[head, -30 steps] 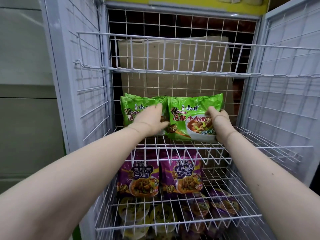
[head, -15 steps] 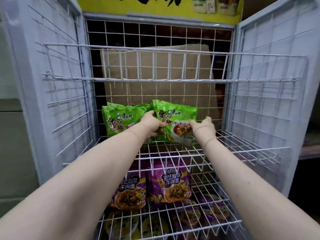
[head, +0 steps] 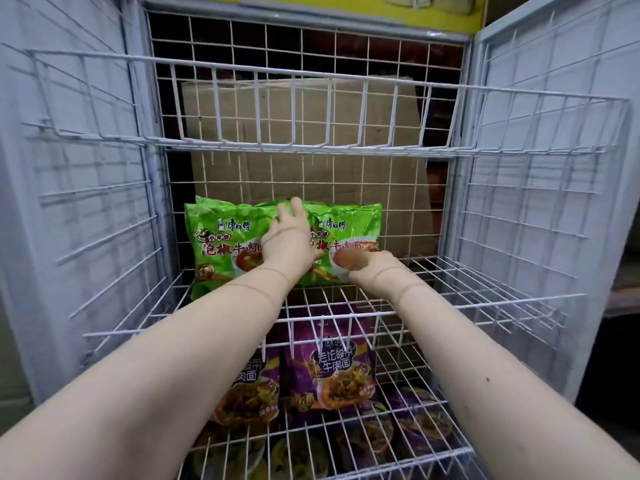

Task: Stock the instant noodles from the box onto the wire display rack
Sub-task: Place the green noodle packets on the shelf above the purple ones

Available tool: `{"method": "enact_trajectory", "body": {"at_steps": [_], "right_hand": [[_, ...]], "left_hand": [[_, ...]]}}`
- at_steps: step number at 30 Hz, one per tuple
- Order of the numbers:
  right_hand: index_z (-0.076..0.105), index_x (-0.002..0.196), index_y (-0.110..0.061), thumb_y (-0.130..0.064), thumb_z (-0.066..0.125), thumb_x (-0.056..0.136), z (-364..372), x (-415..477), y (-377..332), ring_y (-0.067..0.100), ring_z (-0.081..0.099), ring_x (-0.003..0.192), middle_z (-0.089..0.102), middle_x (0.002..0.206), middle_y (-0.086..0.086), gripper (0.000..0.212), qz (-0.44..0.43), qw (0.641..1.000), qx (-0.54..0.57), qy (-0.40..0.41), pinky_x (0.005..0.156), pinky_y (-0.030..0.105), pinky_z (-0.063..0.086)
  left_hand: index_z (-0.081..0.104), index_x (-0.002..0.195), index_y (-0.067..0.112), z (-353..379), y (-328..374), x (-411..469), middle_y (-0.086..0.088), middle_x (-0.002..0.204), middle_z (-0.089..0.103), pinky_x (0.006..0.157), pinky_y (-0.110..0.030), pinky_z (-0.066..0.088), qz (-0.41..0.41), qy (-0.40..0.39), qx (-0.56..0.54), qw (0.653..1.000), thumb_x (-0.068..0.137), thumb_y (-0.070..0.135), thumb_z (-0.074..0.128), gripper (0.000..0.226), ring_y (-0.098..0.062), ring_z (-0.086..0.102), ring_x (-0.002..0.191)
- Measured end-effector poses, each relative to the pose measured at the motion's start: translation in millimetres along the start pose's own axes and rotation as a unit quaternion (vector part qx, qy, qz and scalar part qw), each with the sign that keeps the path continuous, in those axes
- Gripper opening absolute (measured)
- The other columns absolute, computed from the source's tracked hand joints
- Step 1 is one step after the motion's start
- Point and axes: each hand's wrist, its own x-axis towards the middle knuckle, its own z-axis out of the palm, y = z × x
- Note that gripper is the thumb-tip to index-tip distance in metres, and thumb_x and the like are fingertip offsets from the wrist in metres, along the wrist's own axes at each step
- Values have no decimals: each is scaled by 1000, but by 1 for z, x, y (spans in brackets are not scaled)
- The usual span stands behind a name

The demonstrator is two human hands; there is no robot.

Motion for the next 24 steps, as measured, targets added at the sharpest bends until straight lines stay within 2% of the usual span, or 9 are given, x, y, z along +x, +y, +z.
{"method": "enact_trajectory", "body": {"at_steps": [2,4,7,10,13,15,19,21,24], "right_hand": [[40,140,-36,-52,52,85,1,3,1,31,52,119,35,144,11,59,2,1000,-15,0,102,41,43],[39,140,-39,-54,52,84,3,6,4,31,51,119,34,144,10,59,4,1000,-27,0,101,42,43],[42,138,-40,-60,55,78,3,7,3,32,52,118,37,142,10,65,4,1000,-17,-5,100,43,45],[49,132,-39,-66,55,62,2,4,0,31,55,115,46,136,6,75,12,1000,21,1,98,43,46],[56,125,-38,-57,56,69,2,4,-1,30,54,116,53,133,5,59,12,1000,26,12,100,40,45],[60,119,-34,-54,55,72,-3,-3,-6,31,55,115,57,130,5,51,15,998,43,45,100,41,45],[58,125,-25,-31,54,88,-22,-25,-23,27,52,120,54,134,6,37,-29,985,132,108,102,34,41],[58,126,-23,-28,55,90,-29,-37,-32,22,54,117,56,132,3,36,-51,970,211,107,97,27,41],[59,123,-20,-26,56,91,-34,-63,-41,18,55,111,61,123,1,33,-98,942,304,99,97,29,42]], "left_hand": [[27,137,14,4,0,0,-13,135,35,94,-38,43,92,46,71,992,78,28,74,77,-28,41,123],[44,125,13,9,1,-1,-9,125,44,94,-36,42,148,-5,51,988,81,18,69,51,-26,44,119],[60,107,8,4,5,-9,-8,111,56,91,-33,44,174,-100,-1,980,84,24,64,28,-25,54,107],[63,108,6,-8,8,-20,-11,111,62,88,-33,48,167,-164,-17,972,86,28,62,31,-28,58,103],[52,128,8,-17,6,-36,-10,128,56,96,-30,41,153,-221,-32,963,87,28,64,47,-27,53,118],[46,134,10,-23,2,-46,-9,134,52,99,-31,40,136,-233,-35,962,87,29,65,54,-25,50,121],[51,127,13,-39,-8,-54,-8,129,56,97,-32,44,104,-182,-73,975,85,36,65,50,-24,53,116],[51,126,12,-47,-8,-56,-8,130,54,99,-34,43,85,-151,-85,981,86,35,64,48,-25,52,118],[52,125,12,-58,1,-62,-8,129,56,99,-35,43,50,-111,-122,985,87,32,64,44,-24,52,117]]}}
